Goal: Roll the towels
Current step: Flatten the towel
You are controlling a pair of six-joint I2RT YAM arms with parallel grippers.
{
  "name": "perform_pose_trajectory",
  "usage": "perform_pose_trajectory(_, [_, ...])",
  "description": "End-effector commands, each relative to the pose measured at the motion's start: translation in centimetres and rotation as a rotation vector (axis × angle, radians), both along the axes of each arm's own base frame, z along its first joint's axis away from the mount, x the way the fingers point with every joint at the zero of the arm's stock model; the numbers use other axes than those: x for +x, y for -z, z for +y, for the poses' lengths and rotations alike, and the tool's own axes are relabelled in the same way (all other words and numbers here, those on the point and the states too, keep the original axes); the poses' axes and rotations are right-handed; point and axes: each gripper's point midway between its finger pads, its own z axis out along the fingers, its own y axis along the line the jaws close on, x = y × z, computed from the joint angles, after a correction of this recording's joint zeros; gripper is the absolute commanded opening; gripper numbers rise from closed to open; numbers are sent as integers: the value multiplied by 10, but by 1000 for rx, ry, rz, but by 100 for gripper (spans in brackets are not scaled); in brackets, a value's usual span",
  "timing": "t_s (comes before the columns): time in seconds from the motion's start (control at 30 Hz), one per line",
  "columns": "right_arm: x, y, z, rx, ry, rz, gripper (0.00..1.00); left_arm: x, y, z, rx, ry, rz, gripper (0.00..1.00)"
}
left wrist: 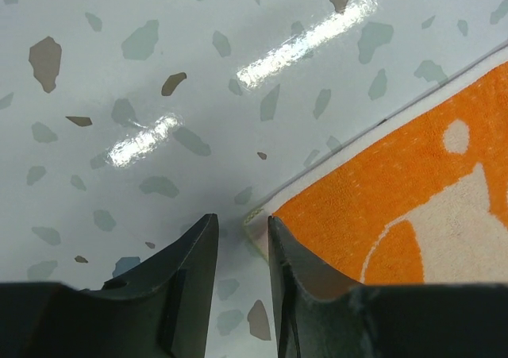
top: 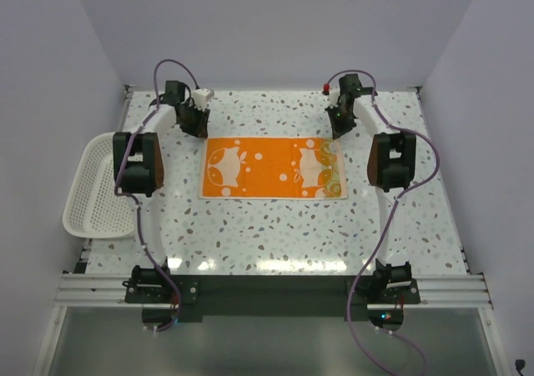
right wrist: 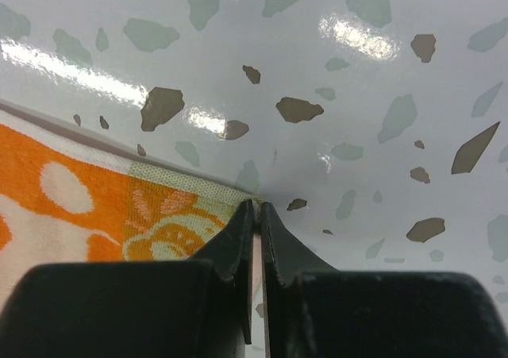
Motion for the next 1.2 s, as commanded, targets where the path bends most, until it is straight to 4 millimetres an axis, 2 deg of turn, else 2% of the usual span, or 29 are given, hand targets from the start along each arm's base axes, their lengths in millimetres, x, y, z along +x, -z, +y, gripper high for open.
perform_pose_trajectory(0.0, [6, -29, 2, 28, 4, -55, 0, 13, -7, -4, -33, -2, -31, 37])
perform_pose_trajectory(0.37, [8, -31, 2, 27, 0, -57, 0, 10, -4, -12, -77, 19, -9, 32])
perform_pose_trajectory(0.5, [10, -27, 2, 31, 1, -55, 0, 7, 0, -15, -95, 19, 9, 22])
perform_pose_trajectory(0.6, [12, -32, 4, 37, 5, -67, 0, 7, -1, -15, -94, 15, 7, 13])
perform_pose_trajectory(0.8, [16, -46, -1, 46, 8, -101, 0, 18, -22, -12, -94, 2, -41, 0])
perform_pose_trajectory(0.93, [16, -64, -5, 43, -3, -128, 0, 20, -44, -12, -108, 24, -84, 0])
perform_pose_trajectory(1.0, [13, -69, -7, 38, -12, -130, 0, 13, -54, -15, -114, 55, -97, 0])
perform_pose_trajectory(1.03, [10, -69, -5, 42, -19, -127, 0, 13, -58, -3, -118, 43, -106, 0])
perform_pose_trajectory(1.1, [8, -78, -6, 44, -28, -139, 0, 3, -65, -3, -130, 68, -119, 0])
perform_pose_trajectory(1.17, [2, -84, -6, 45, -36, -136, 0, -7, -63, -2, -133, 83, -113, 0])
